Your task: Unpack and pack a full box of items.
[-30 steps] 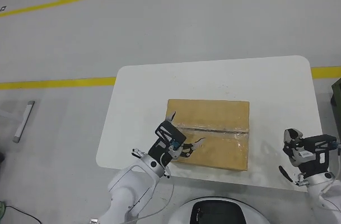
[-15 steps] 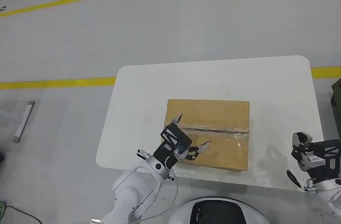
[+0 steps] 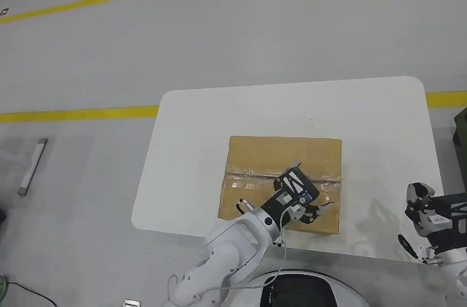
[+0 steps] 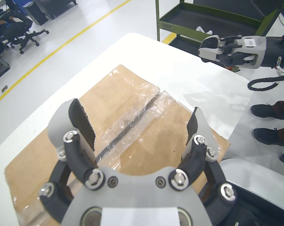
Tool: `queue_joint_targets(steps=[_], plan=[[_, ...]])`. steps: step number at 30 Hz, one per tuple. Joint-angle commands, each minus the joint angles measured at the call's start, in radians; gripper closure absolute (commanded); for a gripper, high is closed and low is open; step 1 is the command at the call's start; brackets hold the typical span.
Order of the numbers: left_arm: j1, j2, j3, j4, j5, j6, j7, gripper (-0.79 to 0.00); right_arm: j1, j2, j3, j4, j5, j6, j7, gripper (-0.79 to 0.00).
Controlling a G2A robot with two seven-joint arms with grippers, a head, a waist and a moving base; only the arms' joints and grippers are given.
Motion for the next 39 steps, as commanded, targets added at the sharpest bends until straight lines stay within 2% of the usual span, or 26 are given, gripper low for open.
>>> queue_joint_targets(steps=[1,2,4,9,12,17,18,21,24,29,30,31,35,36,39], plan=[[-0.013,-0.006,0.014,0.016,0.011,0.015,-0.014,-0.785,-0.002,-0.001,-0.001,0.001,0.001,0.001,-0.002,0.0],[-0.019,-0.009,0.02,0.023,0.018,0.022,-0.02,-0.773,-0.003,-0.002,-0.002,0.001,0.001,0.001,-0.002,0.0],[-0.031,-0.013,0.03,0.031,0.045,0.032,-0.029,-0.69,-0.003,-0.002,-0.003,0.0,-0.001,-0.001,-0.001,0.0],[-0.047,-0.019,0.053,0.045,0.138,0.028,-0.043,-0.594,-0.002,-0.004,-0.006,-0.003,-0.002,-0.002,-0.003,0.0],[-0.04,-0.021,0.056,0.04,0.124,0.001,-0.061,-0.588,-0.001,-0.006,-0.006,-0.003,-0.002,-0.004,-0.003,0.0],[-0.031,-0.02,0.062,0.023,0.19,-0.029,-0.075,-0.573,0.0,-0.008,-0.006,0.0,0.003,-0.006,-0.005,0.0],[-0.032,-0.02,0.063,0.021,0.207,-0.035,-0.077,-0.508,0.0,-0.008,-0.006,0.0,0.003,-0.006,-0.005,0.0],[-0.031,-0.021,0.065,0.021,0.238,-0.044,-0.079,-0.517,0.0,-0.009,-0.006,0.0,0.006,-0.006,-0.007,0.0],[-0.032,-0.023,0.067,0.023,0.261,-0.048,-0.076,-0.462,0.0,-0.011,-0.006,0.001,0.009,-0.006,-0.009,0.0],[-0.03,-0.028,0.069,0.032,0.292,-0.036,-0.055,-0.296,-0.003,-0.013,-0.006,0.0,0.0,-0.002,-0.01,0.0],[-0.027,-0.03,0.069,0.034,0.287,-0.028,-0.048,-0.234,-0.003,-0.013,-0.006,0.0,0.0,-0.002,-0.011,0.0],[-0.025,-0.031,0.067,0.036,0.283,-0.022,-0.042,-0.212,-0.004,-0.013,-0.005,0.0,0.0,-0.002,-0.012,0.0],[-0.022,-0.036,0.063,0.039,0.294,-0.005,-0.032,-0.022,-0.006,-0.015,-0.002,-0.002,0.005,-0.002,-0.013,0.0],[-0.02,-0.037,0.061,0.039,0.296,-0.001,-0.03,0.0,-0.006,-0.015,-0.001,-0.002,0.006,-0.002,-0.013,0.0],[-0.011,-0.038,0.049,0.038,0.304,0.021,-0.025,0.0,-0.008,-0.016,-0.002,-0.002,0.004,-0.005,-0.013,0.0]])
